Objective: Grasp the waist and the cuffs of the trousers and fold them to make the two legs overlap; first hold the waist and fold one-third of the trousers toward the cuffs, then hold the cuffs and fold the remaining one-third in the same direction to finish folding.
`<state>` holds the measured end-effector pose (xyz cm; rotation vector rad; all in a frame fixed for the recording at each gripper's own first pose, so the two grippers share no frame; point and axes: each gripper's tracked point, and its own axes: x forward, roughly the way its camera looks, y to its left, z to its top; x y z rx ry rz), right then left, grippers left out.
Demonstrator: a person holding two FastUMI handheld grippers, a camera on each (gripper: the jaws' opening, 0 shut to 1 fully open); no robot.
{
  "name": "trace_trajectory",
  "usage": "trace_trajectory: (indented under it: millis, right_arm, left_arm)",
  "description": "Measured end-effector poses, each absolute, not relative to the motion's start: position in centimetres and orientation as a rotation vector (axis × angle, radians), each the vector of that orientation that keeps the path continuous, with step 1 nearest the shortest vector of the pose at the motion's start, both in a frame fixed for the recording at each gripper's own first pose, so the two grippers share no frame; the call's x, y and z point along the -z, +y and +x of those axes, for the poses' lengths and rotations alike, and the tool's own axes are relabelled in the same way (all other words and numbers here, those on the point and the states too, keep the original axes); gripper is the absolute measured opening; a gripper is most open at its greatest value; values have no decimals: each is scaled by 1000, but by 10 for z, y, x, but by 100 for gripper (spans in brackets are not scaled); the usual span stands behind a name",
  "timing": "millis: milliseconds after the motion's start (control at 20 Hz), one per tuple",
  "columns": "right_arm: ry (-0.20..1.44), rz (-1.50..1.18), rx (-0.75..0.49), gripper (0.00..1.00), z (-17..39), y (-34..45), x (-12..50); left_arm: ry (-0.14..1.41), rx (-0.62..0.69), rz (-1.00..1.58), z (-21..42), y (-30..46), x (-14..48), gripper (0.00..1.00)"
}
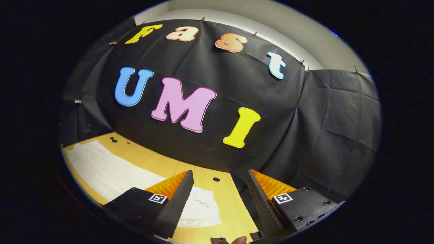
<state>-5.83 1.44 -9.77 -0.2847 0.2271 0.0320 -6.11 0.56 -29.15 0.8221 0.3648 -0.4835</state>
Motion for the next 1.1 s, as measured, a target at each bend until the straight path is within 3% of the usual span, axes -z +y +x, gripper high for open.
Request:
trace_trajectory:
  millis: [150, 350, 550, 700, 1100]
  right_arm:
    - [282, -553, -79, 100, -65, -6, 146]
    - [377, -830, -190, 97, -78, -30, 224]
    - [465, -1064, -375, 97, -98, -44, 305]
    - [501, -1131, -458, 97, -99, -49, 344]
    - [519, -1263, -544, 97, -80, -82, 400]
  left_arm:
    - [405, 543, 939, -62, 6, 336, 96]
    - [448, 651, 1113, -66, 4, 387, 96]
    - [493, 691, 1263, -55, 11, 421, 96]
    - [473, 687, 1348, -38, 9, 426, 96]
    - [422, 681, 1494, 13, -20, 436, 92]
